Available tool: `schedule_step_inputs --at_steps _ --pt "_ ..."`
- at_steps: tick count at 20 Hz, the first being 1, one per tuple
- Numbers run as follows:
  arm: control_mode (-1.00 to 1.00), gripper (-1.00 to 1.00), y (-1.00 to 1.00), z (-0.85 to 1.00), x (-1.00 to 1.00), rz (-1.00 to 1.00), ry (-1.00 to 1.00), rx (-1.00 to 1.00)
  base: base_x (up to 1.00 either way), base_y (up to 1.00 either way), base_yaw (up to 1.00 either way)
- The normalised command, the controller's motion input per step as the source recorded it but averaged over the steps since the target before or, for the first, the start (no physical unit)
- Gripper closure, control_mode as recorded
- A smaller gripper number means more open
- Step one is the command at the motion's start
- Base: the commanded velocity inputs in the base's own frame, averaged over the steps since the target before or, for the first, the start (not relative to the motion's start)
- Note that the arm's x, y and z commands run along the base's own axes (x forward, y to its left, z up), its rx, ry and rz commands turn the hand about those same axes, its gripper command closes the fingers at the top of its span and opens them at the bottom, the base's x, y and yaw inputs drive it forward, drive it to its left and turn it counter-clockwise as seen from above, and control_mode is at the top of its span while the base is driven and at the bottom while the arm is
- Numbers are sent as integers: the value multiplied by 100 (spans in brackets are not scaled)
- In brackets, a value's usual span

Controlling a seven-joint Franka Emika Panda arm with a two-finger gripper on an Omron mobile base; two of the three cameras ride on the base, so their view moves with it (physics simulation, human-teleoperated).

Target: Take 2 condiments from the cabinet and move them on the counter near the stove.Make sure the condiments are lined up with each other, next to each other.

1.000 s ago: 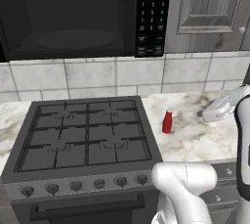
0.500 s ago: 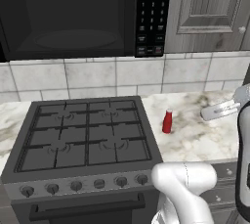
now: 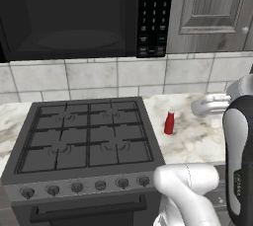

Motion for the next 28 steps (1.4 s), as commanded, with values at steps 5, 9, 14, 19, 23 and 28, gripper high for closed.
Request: schedule_step_inputs --at_steps 5,9,14,19,23,28 --pt "-100 -100 3 0 0 -7 2 0 0 0 0" --pt "-100 -100 2 -3 -2 0 -4 -2 0 0 0" --pt "-100 -100 9 -16 -4 0 -24 -11 0 0 0" --pt "-100 -100 1 0 -1 0 -6 -10 0 0 0" --pt "-100 -100 0 4 0 -1 0 -3 0 0 0" --pt "-100 -100 0 6 -5 -2 0 0 0 0 0"
